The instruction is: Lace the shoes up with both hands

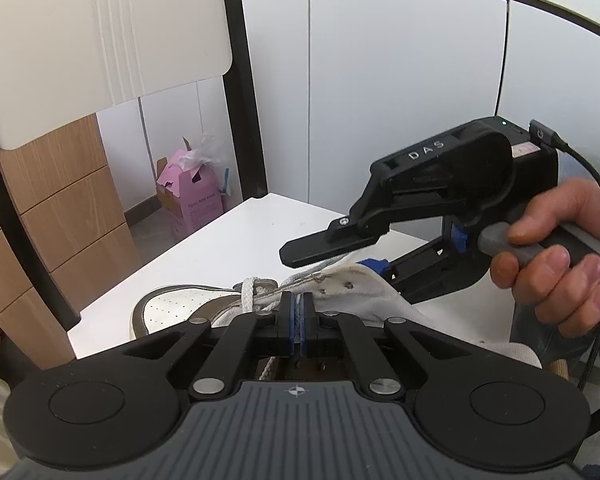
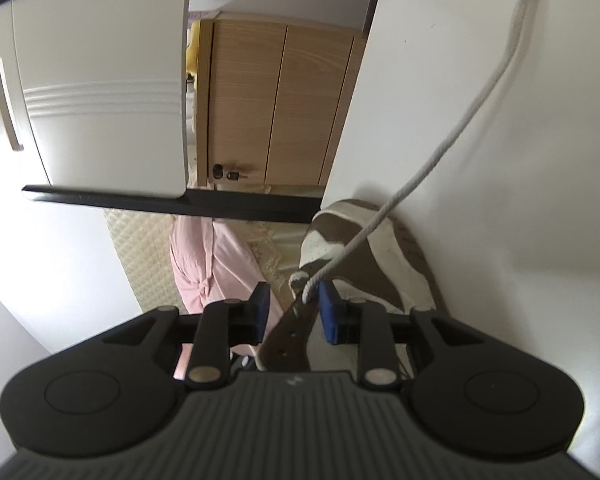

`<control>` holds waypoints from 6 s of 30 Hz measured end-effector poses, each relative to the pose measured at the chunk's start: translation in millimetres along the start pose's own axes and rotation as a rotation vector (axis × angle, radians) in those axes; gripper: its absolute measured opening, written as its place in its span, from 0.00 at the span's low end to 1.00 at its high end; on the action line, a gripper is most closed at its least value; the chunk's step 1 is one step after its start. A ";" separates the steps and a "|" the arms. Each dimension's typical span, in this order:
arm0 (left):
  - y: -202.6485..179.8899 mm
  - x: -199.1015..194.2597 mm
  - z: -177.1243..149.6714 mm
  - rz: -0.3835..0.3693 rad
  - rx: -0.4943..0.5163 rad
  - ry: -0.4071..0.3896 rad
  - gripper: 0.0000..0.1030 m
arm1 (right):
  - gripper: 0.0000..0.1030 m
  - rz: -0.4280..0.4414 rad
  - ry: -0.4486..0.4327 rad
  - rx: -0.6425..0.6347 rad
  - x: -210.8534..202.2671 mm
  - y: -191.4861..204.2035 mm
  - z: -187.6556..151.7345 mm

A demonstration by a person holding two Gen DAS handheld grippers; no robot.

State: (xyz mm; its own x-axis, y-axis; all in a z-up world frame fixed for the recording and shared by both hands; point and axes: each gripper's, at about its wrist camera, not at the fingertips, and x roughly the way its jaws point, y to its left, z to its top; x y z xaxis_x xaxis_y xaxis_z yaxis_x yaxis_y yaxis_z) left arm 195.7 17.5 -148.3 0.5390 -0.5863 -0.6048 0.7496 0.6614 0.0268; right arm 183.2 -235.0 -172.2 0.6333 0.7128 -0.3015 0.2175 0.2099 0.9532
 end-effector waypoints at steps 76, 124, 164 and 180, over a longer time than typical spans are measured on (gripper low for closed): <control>-56.7 -18.0 -3.1 0.471 -0.351 0.060 0.17 | 0.03 -0.200 -0.462 -0.213 -72.3 18.5 49.3; -49.5 -25.9 -6.1 0.471 -0.390 0.030 0.24 | 0.07 -0.133 -0.170 -0.160 10.2 18.0 -21.5; -34.5 -10.1 -8.8 0.607 -0.502 0.093 0.16 | 0.02 -0.316 -0.524 -0.244 -113.6 8.6 48.9; -39.1 -17.1 -14.7 0.527 -0.420 0.044 0.22 | 0.75 -0.267 -0.514 -0.312 -133.4 29.8 29.4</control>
State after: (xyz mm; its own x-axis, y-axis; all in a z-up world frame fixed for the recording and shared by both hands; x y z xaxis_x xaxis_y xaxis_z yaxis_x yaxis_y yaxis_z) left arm 151.6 8.5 -150.8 0.7690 -0.1215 -0.6276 0.1726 0.9848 0.0208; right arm 127.1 -343.5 -104.2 0.8785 0.2147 -0.4268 0.2397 0.5746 0.7825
